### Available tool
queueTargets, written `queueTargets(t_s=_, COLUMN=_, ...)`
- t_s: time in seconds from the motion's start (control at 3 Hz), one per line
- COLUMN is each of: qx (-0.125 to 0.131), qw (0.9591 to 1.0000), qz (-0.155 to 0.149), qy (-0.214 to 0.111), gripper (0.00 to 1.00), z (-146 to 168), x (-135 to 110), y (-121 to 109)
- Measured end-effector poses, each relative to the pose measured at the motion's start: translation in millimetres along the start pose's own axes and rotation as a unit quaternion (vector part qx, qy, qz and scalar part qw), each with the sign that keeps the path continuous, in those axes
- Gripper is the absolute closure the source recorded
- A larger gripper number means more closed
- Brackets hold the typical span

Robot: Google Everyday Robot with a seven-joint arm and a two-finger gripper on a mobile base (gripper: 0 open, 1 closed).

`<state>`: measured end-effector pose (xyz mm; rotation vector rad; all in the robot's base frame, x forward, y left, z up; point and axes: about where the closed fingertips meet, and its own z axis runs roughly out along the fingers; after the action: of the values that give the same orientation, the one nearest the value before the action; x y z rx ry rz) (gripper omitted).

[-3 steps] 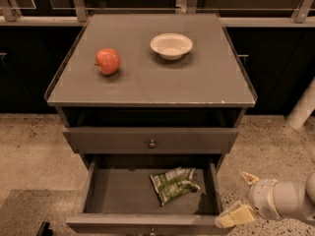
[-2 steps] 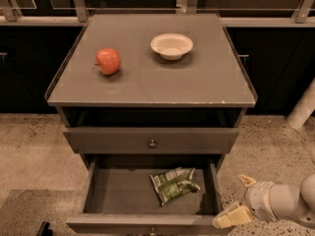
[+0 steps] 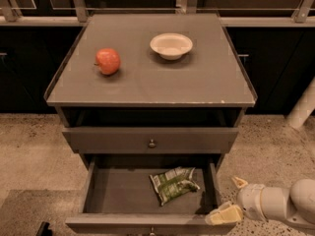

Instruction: Pick green jalapeno chip bag from middle drawer and place on counter

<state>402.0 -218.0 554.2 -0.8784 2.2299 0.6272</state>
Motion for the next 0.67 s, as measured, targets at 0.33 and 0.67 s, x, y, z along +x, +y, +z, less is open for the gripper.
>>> queueTargets(t_s=0.33, qx=-0.021, qw=0.9988, qz=0.011, qy=-0.042, gripper=0.0, z=46.4, x=-2.9, y=-4.3)
queueTargets(t_s=0.67, qx=-0.032, qw=0.9969, qz=0.012, qy=-0.072, gripper=0.0, z=80.3, x=-11.1, y=-5.1)
